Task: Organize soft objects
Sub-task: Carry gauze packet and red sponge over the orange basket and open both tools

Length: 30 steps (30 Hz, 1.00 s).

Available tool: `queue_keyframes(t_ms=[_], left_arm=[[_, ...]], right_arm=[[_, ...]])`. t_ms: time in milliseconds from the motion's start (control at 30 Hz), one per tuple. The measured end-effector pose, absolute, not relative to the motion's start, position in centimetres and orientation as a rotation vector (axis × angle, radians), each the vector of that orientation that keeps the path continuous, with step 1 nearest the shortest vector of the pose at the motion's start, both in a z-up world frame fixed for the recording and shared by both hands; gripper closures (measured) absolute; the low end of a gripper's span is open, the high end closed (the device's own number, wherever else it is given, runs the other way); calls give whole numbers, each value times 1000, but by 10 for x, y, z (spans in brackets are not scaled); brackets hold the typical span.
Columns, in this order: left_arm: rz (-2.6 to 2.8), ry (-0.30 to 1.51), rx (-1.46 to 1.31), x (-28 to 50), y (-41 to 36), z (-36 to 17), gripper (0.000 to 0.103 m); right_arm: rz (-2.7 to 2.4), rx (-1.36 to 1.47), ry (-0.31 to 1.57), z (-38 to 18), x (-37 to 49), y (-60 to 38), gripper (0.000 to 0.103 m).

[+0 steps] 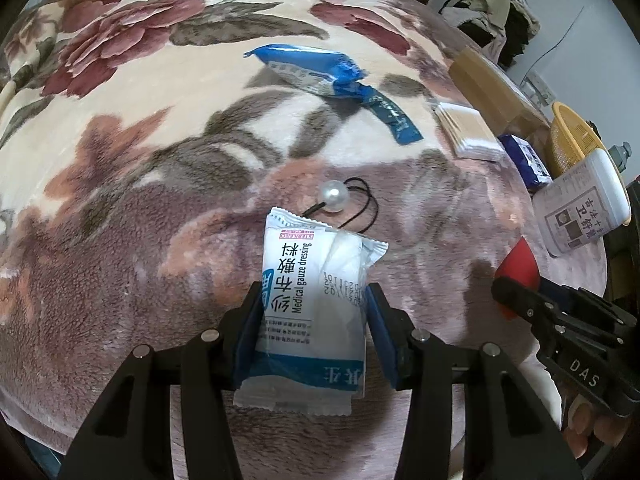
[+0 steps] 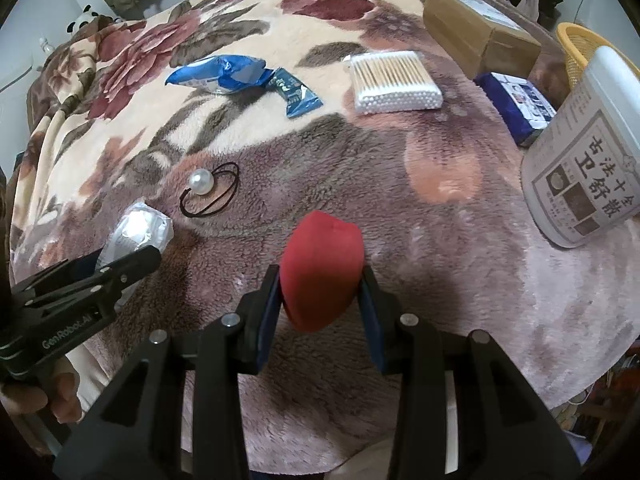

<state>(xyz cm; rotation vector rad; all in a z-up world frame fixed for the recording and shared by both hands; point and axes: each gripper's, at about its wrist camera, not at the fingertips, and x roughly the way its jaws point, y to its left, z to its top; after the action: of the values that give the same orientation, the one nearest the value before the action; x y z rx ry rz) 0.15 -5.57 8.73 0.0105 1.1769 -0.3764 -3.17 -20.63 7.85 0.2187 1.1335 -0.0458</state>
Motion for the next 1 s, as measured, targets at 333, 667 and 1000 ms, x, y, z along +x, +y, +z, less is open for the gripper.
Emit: queue_keyframes(t_ms=[333,667,1000], left_arm=[[-421,1157,48,-3,-87,100,52],[-477,1137,90,-6,-129,115,52],[-537,1105,129,-10,-171,135,52]], right_arm=[[-79,224,1101,94,-39,-230,65],[-106,237,1073,106,-49,-256,65],[-134,261,1040,120,-58,-282,65]])
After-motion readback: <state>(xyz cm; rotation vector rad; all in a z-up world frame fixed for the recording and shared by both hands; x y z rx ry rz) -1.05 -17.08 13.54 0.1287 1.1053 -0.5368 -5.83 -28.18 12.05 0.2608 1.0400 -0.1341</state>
